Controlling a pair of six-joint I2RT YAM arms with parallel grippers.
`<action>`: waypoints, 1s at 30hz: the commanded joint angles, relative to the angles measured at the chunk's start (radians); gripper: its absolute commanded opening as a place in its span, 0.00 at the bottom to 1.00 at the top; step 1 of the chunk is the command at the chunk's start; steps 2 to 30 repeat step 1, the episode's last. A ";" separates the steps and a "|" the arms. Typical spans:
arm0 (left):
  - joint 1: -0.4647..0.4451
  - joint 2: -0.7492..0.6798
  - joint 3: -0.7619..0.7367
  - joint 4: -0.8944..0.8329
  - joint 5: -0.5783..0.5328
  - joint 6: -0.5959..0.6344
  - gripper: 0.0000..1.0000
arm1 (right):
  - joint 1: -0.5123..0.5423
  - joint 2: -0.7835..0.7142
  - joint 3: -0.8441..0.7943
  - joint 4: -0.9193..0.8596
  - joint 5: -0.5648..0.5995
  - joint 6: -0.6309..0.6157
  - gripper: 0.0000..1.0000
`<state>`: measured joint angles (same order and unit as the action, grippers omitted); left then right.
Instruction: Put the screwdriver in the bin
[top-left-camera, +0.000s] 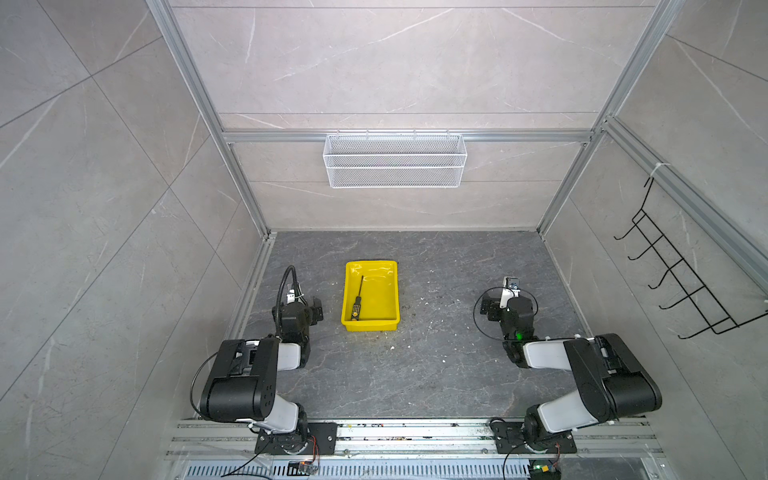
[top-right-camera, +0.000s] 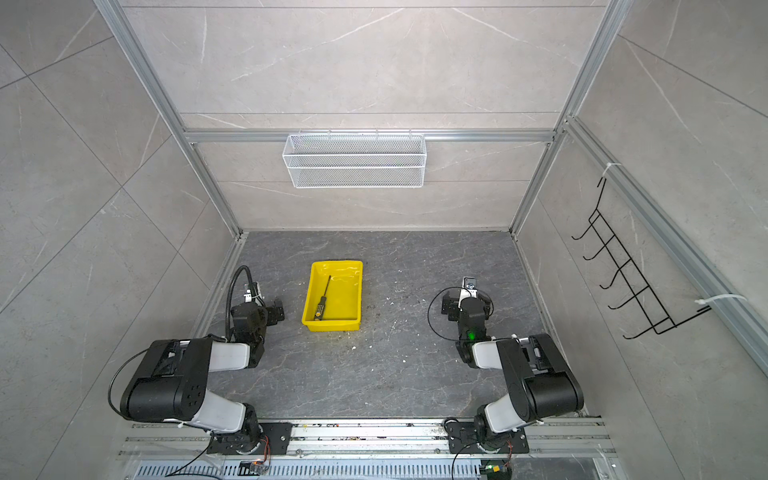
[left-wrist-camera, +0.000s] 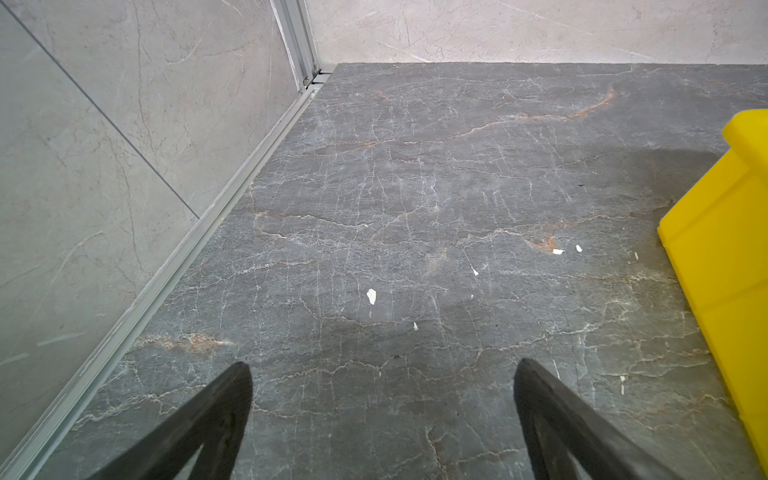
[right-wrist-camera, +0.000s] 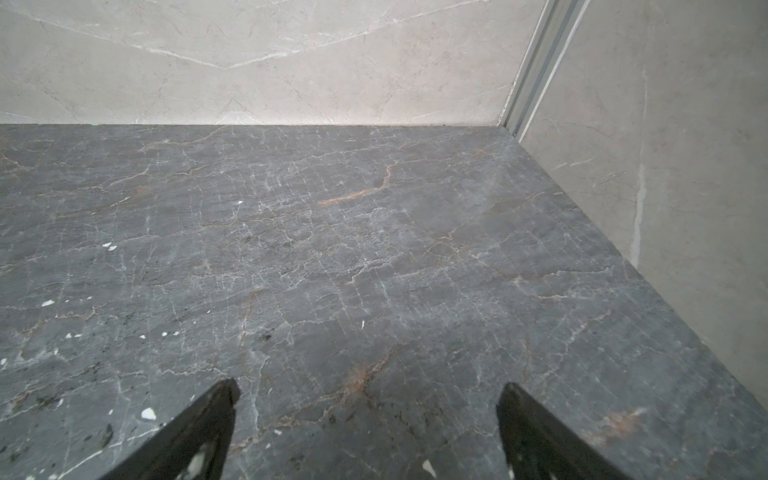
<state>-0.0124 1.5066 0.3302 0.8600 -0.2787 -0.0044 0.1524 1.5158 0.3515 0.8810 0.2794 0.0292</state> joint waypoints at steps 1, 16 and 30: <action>0.005 -0.002 0.010 0.035 0.011 -0.017 1.00 | -0.003 0.006 -0.003 0.023 -0.006 -0.005 1.00; 0.005 -0.002 0.010 0.035 0.011 -0.017 1.00 | -0.003 0.006 -0.003 0.023 -0.006 -0.005 1.00; 0.005 -0.002 0.010 0.035 0.011 -0.017 1.00 | -0.003 0.006 -0.003 0.023 -0.006 -0.005 1.00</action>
